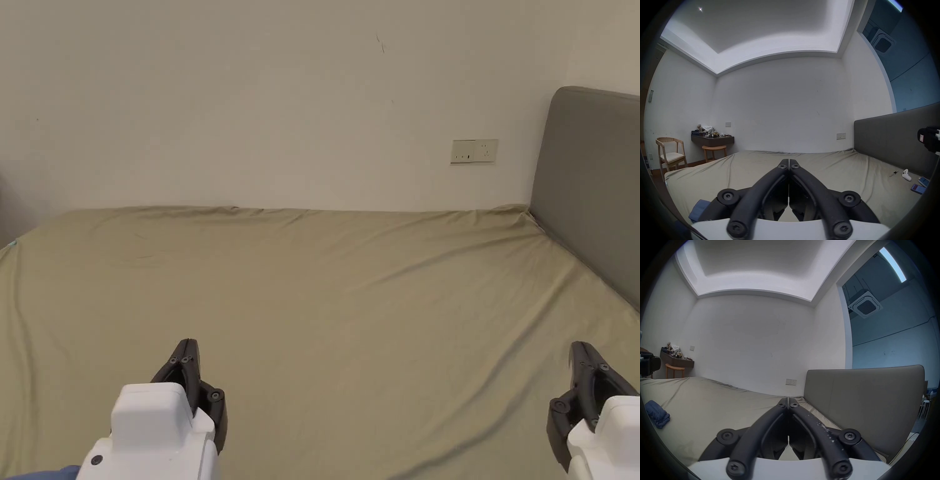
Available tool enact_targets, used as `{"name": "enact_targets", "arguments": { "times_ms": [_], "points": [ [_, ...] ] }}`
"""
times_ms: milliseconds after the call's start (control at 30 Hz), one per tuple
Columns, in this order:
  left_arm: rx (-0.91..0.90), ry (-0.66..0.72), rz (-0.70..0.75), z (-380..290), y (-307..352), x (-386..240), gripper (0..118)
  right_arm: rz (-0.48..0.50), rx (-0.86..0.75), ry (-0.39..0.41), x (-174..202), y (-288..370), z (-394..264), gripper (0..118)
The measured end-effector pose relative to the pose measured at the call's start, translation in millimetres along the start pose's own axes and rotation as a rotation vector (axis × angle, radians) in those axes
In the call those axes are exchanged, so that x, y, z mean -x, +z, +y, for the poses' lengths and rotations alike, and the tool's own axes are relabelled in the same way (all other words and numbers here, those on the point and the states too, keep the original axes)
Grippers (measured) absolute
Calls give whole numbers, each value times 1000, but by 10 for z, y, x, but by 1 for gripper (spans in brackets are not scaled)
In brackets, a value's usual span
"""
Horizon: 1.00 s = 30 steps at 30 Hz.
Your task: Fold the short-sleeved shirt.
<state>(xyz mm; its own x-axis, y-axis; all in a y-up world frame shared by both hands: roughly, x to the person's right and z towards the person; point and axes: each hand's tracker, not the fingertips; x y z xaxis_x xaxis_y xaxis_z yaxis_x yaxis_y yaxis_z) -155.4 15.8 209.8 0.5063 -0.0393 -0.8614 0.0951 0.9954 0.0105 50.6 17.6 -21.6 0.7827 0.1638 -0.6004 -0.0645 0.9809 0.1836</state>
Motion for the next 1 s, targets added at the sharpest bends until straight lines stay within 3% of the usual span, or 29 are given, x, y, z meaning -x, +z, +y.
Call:
{"name": "enact_targets", "arguments": {
  "times_ms": [200,1000],
  "points": [
    [18,-11,-33,-11,-8,-48,0,12,34,-29,-20,-12,-33,2],
    [58,-18,-79,-75,-52,-109,0,74,65,-1,94,-25,-92,2]
  ]
}}
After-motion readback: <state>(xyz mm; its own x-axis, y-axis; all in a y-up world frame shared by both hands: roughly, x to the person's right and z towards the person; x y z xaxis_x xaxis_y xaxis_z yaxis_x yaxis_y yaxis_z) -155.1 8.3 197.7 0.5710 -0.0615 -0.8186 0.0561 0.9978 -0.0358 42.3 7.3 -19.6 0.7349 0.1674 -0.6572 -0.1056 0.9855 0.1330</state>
